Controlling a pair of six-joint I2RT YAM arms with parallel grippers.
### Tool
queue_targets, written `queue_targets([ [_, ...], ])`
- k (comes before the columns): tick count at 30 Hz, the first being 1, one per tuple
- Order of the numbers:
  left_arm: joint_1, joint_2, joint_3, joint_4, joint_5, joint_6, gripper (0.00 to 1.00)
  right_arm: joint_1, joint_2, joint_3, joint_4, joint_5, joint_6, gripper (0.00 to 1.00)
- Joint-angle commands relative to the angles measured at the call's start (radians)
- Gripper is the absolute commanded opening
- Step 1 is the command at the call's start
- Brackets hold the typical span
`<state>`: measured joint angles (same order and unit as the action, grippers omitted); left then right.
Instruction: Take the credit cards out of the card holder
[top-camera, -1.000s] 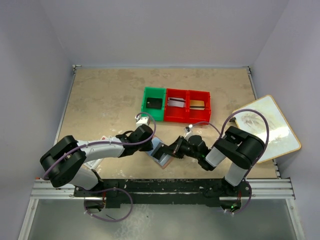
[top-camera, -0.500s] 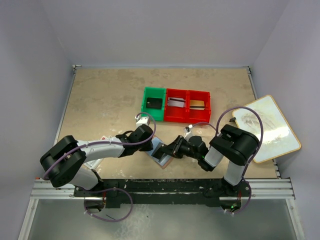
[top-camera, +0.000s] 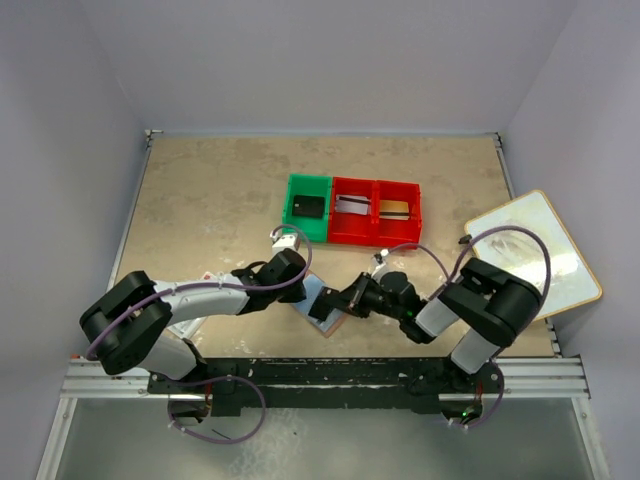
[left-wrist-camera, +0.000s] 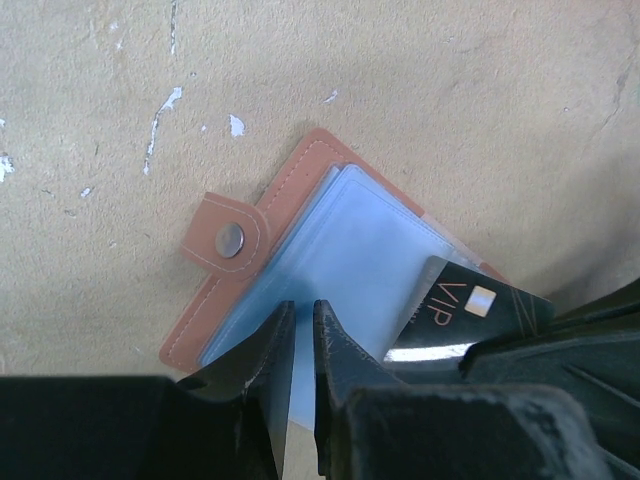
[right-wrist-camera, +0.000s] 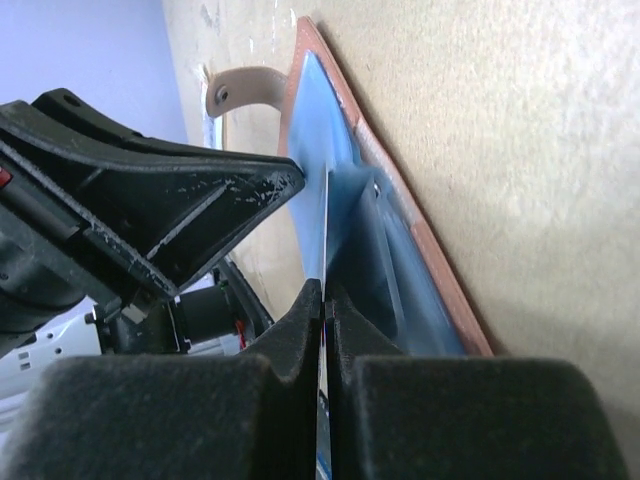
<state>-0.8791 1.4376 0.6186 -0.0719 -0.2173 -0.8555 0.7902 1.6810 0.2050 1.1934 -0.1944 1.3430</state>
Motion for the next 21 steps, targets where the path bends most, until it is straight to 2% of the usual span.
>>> queue_targets([
  [1, -0.004, -0.025, -0.016, -0.054, -0.035, -0.013, 0.1, 0.0, -0.119, -0.024, -0.129, 0.043, -0.061, 0.0],
  [7, -0.004, -0.047, -0.014, -0.055, -0.058, -0.02, 0.1, 0.0, -0.287, -0.04, -0.237, 0.053, -0.116, 0.0],
  [11, -0.004, -0.116, -0.019, -0.039, -0.054, -0.003, 0.12, -0.001, -0.448, -0.067, -0.265, 0.11, -0.228, 0.0],
  [12, -0.004, -0.141, -0.02, -0.035, -0.056, 0.0, 0.15, -0.002, -0.493, -0.059, -0.298, 0.126, -0.267, 0.0],
  [16, -0.004, -0.273, -0.012, -0.07, -0.143, 0.015, 0.43, -0.002, -0.653, 0.019, -0.496, 0.225, -0.435, 0.0],
  [21, 0.023, -0.385, 0.057, -0.272, -0.336, 0.022, 0.74, -0.001, -0.794, 0.056, -0.463, 0.314, -0.825, 0.0],
])
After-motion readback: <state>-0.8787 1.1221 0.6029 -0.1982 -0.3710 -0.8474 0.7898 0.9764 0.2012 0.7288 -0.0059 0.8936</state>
